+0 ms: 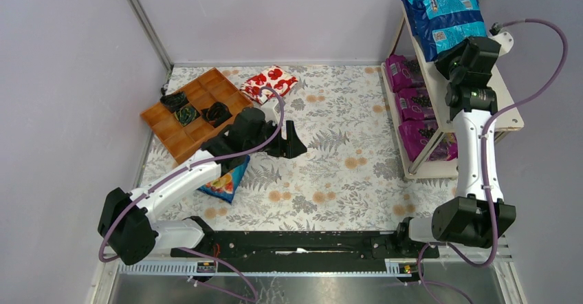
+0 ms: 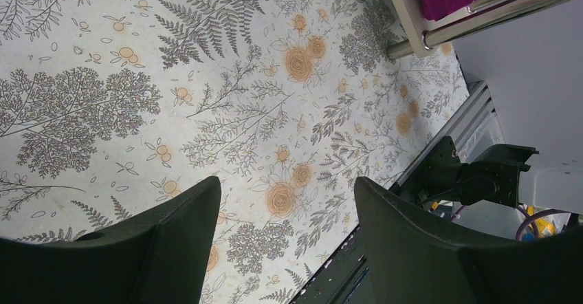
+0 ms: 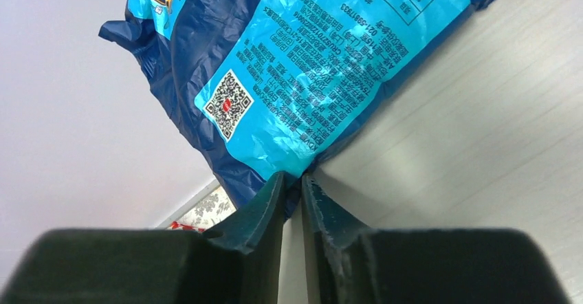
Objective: Place and organize the candy bags onto the shelf
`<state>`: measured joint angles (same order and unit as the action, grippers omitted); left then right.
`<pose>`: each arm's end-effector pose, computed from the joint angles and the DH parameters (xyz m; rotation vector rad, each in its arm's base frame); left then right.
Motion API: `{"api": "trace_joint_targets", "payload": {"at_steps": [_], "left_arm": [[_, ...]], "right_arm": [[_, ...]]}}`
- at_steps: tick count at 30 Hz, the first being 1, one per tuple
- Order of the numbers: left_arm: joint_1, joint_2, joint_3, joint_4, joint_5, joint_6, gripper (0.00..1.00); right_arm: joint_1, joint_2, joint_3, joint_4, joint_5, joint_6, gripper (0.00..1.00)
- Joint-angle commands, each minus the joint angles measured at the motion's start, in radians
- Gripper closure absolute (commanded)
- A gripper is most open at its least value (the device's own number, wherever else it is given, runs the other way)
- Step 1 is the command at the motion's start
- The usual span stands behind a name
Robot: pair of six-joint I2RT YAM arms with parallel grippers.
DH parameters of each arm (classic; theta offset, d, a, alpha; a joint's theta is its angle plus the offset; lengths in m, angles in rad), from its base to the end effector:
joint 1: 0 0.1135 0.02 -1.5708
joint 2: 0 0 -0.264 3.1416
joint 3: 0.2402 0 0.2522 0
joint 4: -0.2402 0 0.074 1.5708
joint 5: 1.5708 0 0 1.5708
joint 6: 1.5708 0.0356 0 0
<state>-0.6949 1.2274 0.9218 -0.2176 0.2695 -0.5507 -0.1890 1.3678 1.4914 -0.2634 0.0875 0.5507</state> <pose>0.2064 -0.1844 0.2915 0.3362 2.2207 -1.0010 0.3047 -0.0615 0.4466 0.6798 1.5733 0.1940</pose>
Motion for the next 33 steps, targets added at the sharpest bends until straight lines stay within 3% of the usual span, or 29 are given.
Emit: {"api": "trace_joint_targets", "payload": {"at_steps": [1, 7, 30, 31, 33], "left_arm": [[-0.003, -0.037, -0.009, 0.04, 0.004, 0.0, 0.24], [-0.003, -0.035, -0.008, 0.041, 0.007, -0.003, 0.24], [-0.001, -0.02, -0.006, 0.051, 0.023, -0.029, 0.24], [-0.002, -0.02, -0.005, 0.048, 0.021, -0.03, 0.24], [-0.002, -0.02, 0.0, 0.04, 0.015, -0.029, 0.24]], "right_arm": [[-0.001, -0.036, -0.028, 0.074, -0.006, 0.034, 0.82], [-0.001, -0.052, -0.041, 0.094, -0.012, 0.033, 0.99], [-0.001, -0.169, -0.125, 0.102, -0.024, 0.032, 1.0], [-0.001, -0.17, -0.124, 0.103, -0.034, 0.027, 0.98], [-0.001, -0.164, -0.108, 0.076, -0.059, 0.006, 0.67]]}}
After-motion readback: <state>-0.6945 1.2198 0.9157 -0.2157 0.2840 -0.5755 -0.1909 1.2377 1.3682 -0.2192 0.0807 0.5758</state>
